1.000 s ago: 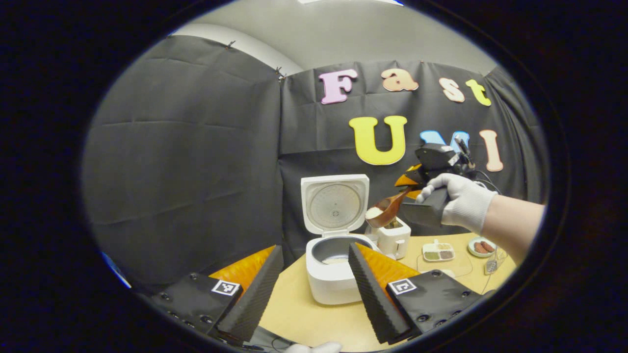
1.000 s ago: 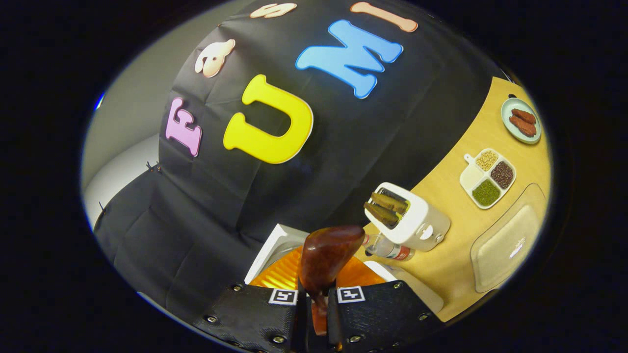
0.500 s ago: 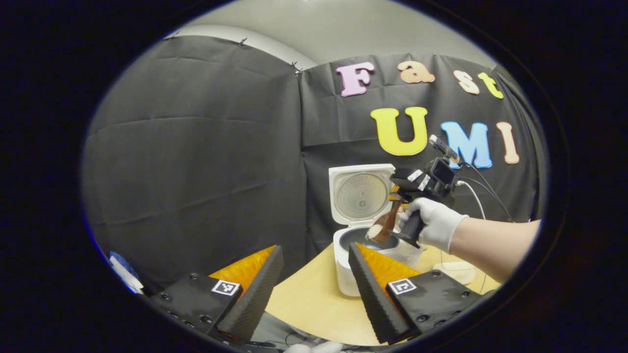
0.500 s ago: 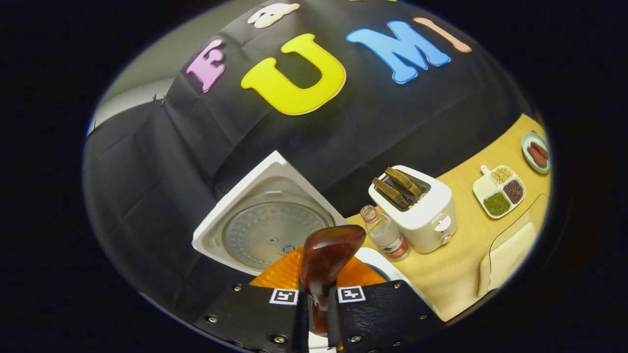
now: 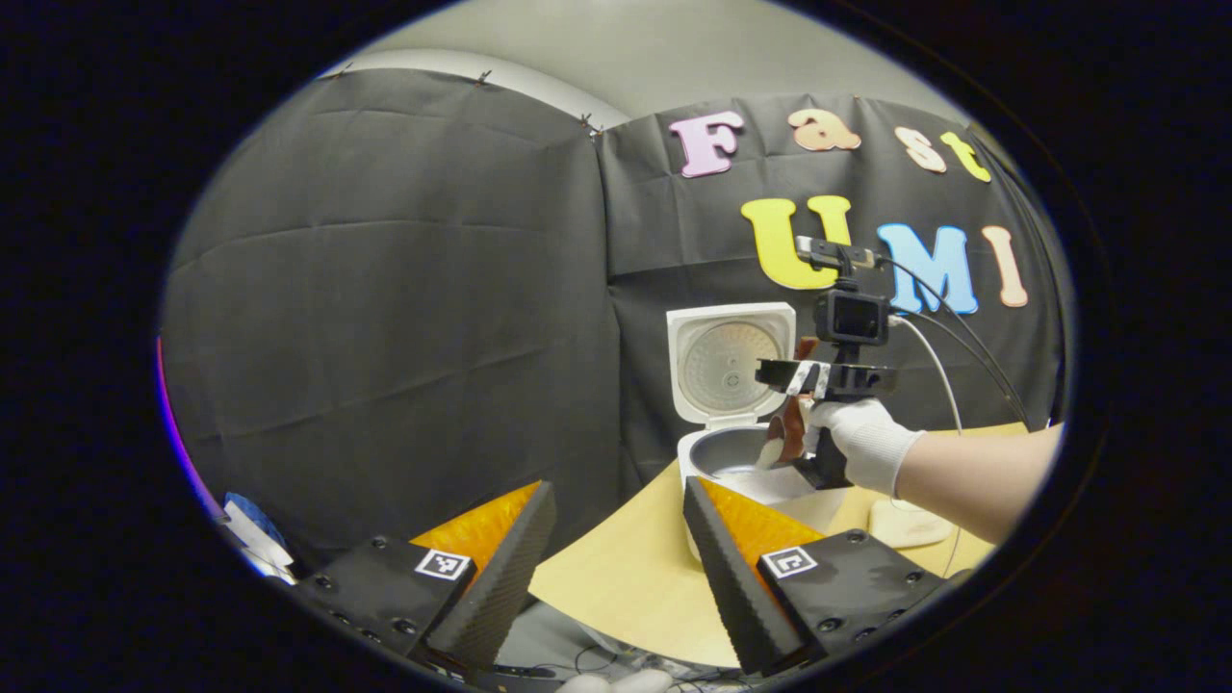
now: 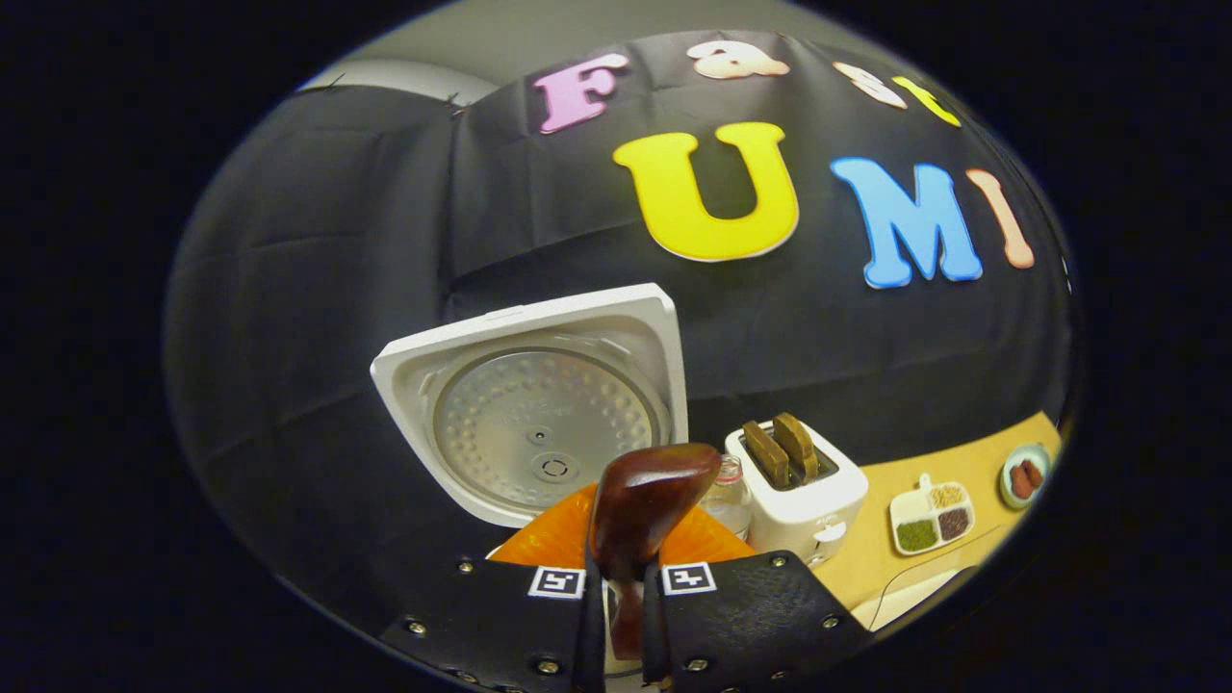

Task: Close the left gripper, press the button to open the rice cooker; take a wooden spoon from the chopstick holder with the right hand, scoop a spoonful of rice and pour it into the rice cooker, then put the wooden spoon back into the chopstick holder.

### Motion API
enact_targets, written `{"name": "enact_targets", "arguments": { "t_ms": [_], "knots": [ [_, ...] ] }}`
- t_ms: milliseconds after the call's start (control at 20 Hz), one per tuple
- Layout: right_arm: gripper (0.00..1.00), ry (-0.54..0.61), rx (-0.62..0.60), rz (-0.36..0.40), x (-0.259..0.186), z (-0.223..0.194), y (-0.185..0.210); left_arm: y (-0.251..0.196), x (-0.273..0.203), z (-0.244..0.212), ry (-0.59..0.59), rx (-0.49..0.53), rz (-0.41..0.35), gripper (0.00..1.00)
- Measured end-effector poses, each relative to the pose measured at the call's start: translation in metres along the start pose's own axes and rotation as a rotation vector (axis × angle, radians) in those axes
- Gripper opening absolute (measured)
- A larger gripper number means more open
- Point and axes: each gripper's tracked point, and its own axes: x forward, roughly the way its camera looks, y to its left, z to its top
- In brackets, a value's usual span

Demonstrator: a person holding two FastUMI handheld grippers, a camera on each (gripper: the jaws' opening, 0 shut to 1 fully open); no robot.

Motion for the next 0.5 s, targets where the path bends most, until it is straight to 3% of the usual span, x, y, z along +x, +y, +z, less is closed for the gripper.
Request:
{"name": "enact_targets", "arguments": {
  "t_ms": [350, 500],
  "knots": [
    [0.15, -0.074, -0.455, 0.076, -0.004, -0.005, 0.043, 0.001, -0.001, -0.001, 0.0, -0.005, -0.001, 0.94],
    [0.15, -0.057, -0.523, 0.092, 0.001, -0.013, 0.042, 0.006, -0.002, -0.001, -0.002, -0.007, 0.007, 0.94]
  ]
}}
